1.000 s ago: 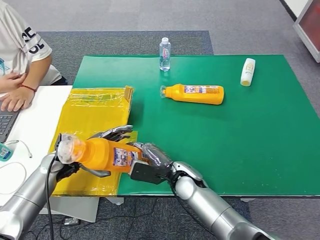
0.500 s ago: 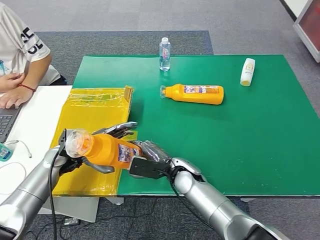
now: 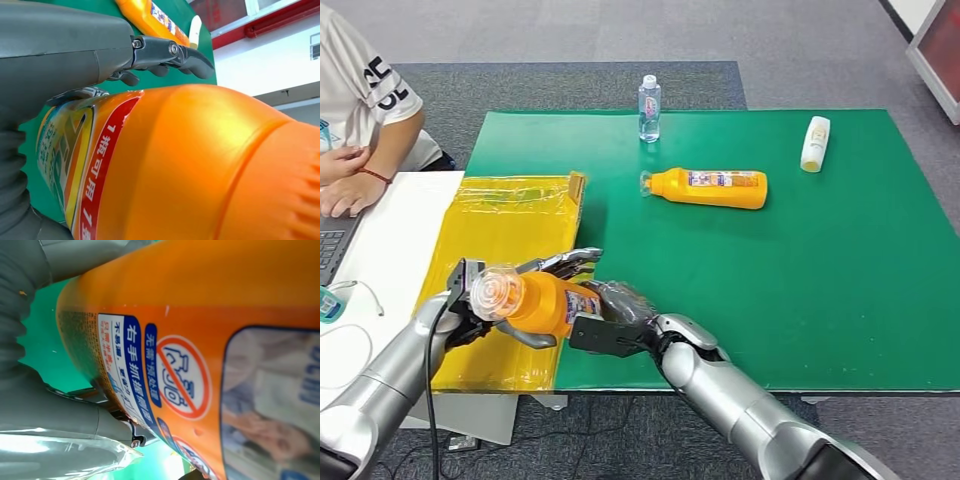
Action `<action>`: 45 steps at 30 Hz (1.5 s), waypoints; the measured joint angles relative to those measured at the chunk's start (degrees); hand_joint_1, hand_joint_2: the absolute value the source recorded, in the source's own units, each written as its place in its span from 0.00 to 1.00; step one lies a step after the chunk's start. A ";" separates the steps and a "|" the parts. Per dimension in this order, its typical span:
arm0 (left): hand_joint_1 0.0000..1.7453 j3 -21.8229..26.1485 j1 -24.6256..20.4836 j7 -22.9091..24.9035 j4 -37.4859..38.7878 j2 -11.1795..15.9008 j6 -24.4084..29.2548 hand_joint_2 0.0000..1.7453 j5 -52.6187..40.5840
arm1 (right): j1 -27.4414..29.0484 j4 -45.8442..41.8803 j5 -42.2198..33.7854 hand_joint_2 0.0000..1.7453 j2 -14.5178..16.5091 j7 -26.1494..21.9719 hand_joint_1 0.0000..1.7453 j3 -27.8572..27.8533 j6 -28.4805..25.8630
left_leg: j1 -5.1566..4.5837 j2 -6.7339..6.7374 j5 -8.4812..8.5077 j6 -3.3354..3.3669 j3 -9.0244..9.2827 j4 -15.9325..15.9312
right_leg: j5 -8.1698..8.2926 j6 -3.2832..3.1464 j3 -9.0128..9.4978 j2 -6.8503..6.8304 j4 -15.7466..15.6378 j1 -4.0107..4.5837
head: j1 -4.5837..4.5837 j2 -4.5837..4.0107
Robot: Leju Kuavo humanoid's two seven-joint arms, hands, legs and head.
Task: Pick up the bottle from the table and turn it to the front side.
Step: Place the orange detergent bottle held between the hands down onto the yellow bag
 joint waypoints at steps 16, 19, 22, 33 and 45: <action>0.00 -0.45 -0.04 0.00 0.99 0.39 0.64 1.00 0.04 | -0.52 2.88 0.91 1.00 0.92 0.11 1.00 -0.04 -2.02 | 0.00 0.02 0.00 0.00 0.02 0.00 | 0.00 0.00 0.01 0.02 0.00 0.00 | 0.00 0.00; 0.00 -0.45 -0.04 0.00 1.19 0.48 0.81 1.00 0.11 | -0.58 3.14 1.58 1.00 1.09 0.63 1.00 -0.04 -2.73 | 0.00 0.02 0.00 0.00 0.03 0.00 | 0.00 0.00 0.01 0.03 0.00 0.00 | 0.00 0.00; 0.00 -0.47 -0.04 0.00 1.32 0.63 0.86 1.00 0.21 | -0.71 3.45 1.92 1.00 1.30 0.87 1.00 -0.04 -2.88 | 0.00 0.03 0.00 0.00 0.03 0.00 | 0.00 0.00 0.00 0.03 0.00 0.00 | 0.01 0.00; 0.00 -0.54 -0.08 0.02 1.31 0.87 0.31 1.00 0.83 | -1.10 4.49 2.23 1.00 1.68 0.86 1.00 -0.13 -2.75 | 0.00 0.05 0.00 -0.01 0.03 0.00 | 0.00 -0.01 -0.02 0.06 0.00 0.00 | 0.00 0.00; 0.00 -0.66 -0.15 0.02 0.06 1.30 1.05 1.00 0.67 | -1.44 4.88 2.50 1.00 1.72 0.68 1.00 -0.27 -2.46 | 0.00 0.06 0.00 -0.01 0.04 0.00 | 0.00 -0.01 -0.02 0.08 0.00 0.00 | 0.00 0.00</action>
